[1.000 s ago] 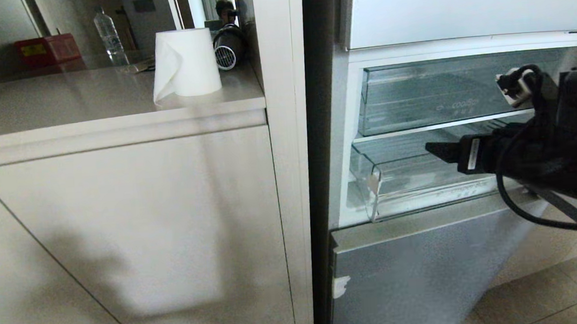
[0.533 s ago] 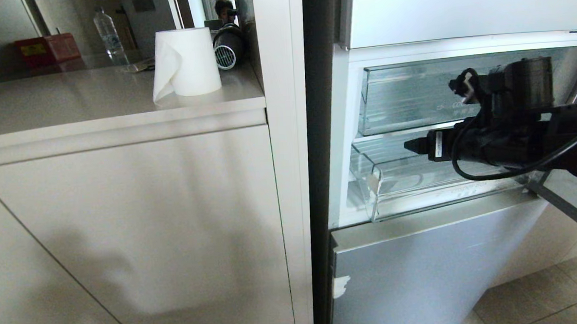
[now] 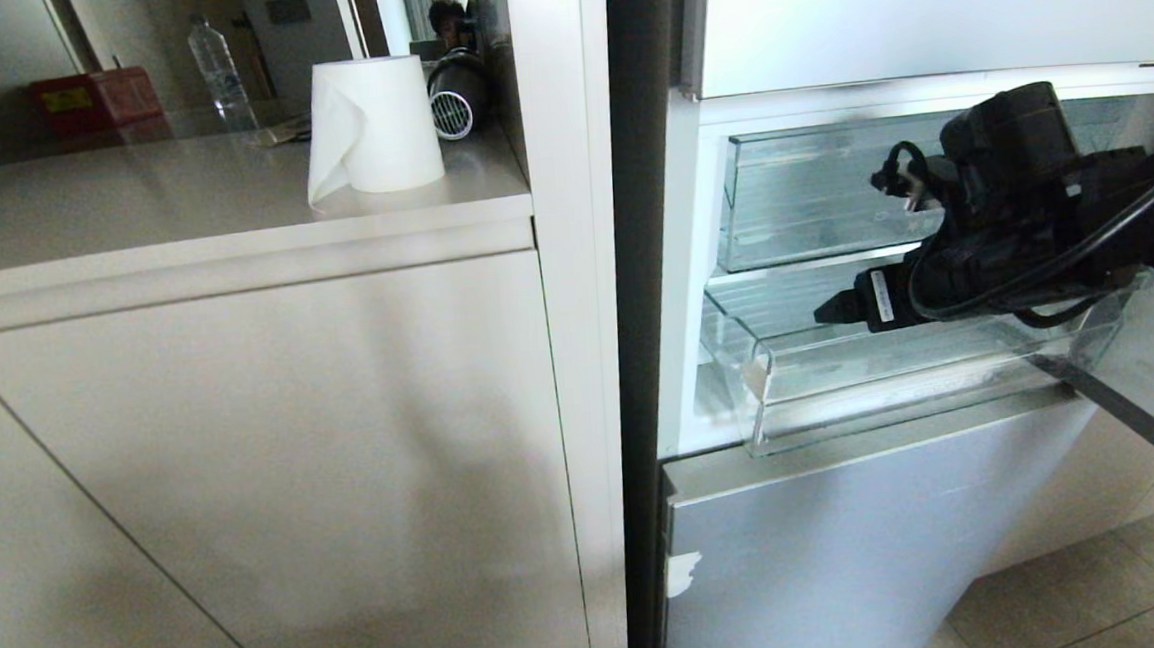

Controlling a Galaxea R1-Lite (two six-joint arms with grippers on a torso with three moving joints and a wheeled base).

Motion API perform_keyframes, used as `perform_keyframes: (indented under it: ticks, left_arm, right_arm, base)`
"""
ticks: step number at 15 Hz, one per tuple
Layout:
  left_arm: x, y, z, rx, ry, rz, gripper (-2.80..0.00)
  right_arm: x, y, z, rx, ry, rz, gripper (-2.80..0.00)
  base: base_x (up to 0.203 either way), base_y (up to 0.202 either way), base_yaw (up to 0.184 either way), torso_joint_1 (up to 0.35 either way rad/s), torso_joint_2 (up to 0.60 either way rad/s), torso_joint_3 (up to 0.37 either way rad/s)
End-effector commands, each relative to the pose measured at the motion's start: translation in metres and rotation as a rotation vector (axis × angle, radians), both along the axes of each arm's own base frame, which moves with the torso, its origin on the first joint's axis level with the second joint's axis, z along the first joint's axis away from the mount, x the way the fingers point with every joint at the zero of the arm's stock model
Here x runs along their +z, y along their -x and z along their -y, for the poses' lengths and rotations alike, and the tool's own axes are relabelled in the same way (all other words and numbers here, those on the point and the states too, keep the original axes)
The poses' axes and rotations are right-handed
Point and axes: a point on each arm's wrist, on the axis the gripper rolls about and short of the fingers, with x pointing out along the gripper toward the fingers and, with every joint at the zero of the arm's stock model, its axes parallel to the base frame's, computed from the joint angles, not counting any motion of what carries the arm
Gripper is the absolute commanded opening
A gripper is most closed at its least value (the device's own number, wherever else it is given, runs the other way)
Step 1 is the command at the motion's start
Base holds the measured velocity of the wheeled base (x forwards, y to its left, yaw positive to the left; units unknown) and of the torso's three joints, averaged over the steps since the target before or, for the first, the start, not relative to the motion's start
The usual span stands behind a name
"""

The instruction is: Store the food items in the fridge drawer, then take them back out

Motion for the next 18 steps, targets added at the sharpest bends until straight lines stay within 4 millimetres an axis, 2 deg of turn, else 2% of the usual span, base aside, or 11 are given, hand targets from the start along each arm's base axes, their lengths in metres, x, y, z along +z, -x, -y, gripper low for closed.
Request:
perform_keyframes:
  ticks: [1, 4, 8, 12, 15, 18]
  left_arm:
    - [0.000, 0.000, 0.000, 0.000, 0.000, 0.000, -2.80]
    - [0.000, 0.000, 0.000, 0.000, 0.000, 0.000, -2.80]
    - [0.000, 0.000, 0.000, 0.000, 0.000, 0.000, -2.80]
    - [0.000, 0.000, 0.000, 0.000, 0.000, 0.000, -2.80]
    - [0.000, 0.000, 0.000, 0.000, 0.000, 0.000, -2.80]
    - [0.000, 0.000, 0.000, 0.000, 0.000, 0.000, -2.80]
  right_arm:
    - [0.009, 0.008, 0.002, 0.000, 0.015, -0.079, 0.00]
    - [0.023, 0.027, 0.014, 0.003, 0.003, -0.147, 0.00]
    - [0.015, 0.025, 0.022, -0.023, 0.008, -0.188, 0.00]
    - [0.016, 0.046, 0.039, -0.009, -0.038, -0.271, 0.00]
    - [0.023, 0.070, 0.046, -0.006, -0.054, -0.274, 0.00]
    - [0.026, 0.072, 0.047, -0.011, -0.068, -0.261, 0.00]
  base:
    - [0.000, 0.000, 0.000, 0.000, 0.00, 0.000]
    - [0.000, 0.000, 0.000, 0.000, 0.00, 0.000]
    - [0.000, 0.000, 0.000, 0.000, 0.00, 0.000]
    - [0.000, 0.000, 0.000, 0.000, 0.00, 0.000]
    - [0.000, 0.000, 0.000, 0.000, 0.00, 0.000]
    - [0.000, 0.000, 0.000, 0.000, 0.00, 0.000]
